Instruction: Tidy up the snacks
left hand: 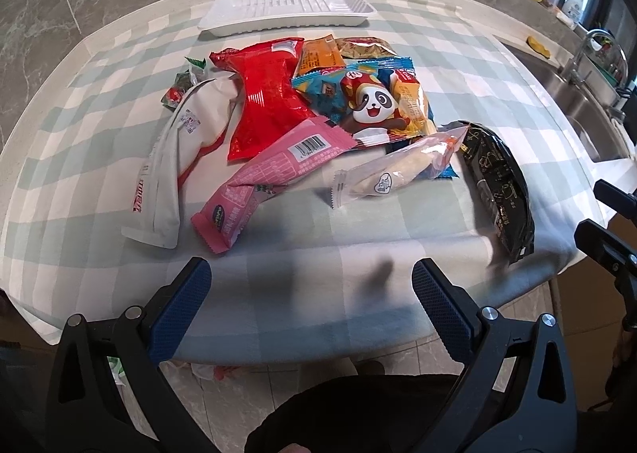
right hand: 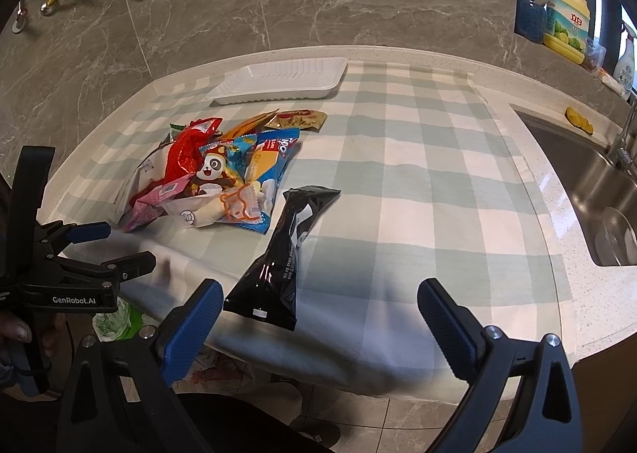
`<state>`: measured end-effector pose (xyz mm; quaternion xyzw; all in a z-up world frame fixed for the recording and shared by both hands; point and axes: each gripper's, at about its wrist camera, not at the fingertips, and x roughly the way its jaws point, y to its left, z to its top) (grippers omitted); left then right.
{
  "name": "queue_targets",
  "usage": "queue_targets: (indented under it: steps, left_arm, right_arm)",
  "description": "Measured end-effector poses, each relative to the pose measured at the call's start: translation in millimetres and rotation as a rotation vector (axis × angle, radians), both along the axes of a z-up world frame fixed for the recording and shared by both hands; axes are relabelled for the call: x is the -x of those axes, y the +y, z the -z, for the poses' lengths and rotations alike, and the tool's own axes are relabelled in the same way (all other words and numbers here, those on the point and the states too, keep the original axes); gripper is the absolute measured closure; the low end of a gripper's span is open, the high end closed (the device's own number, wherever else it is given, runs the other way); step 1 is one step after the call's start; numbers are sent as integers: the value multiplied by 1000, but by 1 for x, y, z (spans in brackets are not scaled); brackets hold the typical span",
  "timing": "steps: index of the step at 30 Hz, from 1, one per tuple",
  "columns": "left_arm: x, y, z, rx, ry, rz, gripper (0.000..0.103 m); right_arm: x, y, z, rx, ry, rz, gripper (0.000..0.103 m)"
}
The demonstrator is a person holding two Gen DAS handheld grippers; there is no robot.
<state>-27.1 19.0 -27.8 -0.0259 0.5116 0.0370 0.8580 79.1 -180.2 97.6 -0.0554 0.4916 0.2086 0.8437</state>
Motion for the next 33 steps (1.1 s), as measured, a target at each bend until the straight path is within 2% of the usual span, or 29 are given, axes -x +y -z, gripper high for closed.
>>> queue_targets:
  steps: [3, 8, 17, 20, 27, 31, 33]
  left_arm:
    - [-2, 3, 6, -3, 6, -9, 1]
    - [-10, 11, 24, 19, 65, -29, 1]
    - [-8, 12, 41, 3, 47, -22, 0]
    - [-4, 11, 44, -7, 17, -14, 0]
    - [-2, 9, 43, -8, 20, -7, 0]
    - [-2, 12, 39, -17, 70, 20, 0]
    - [-3, 17, 33, -22, 81, 16, 5]
  right_arm:
    - [0, 5, 2, 0, 7, -4, 3]
    - [0, 9, 7, 1, 23, -15, 3]
    - [-2, 12, 12, -1, 47, -36, 3]
    - [-4, 14, 13, -3, 54, -40, 3]
    - [-7, 16, 17, -15, 74, -45, 3]
    - [-11, 19, 21, -26, 103, -37, 3]
    - [-13, 21, 22, -31, 108, -37, 3]
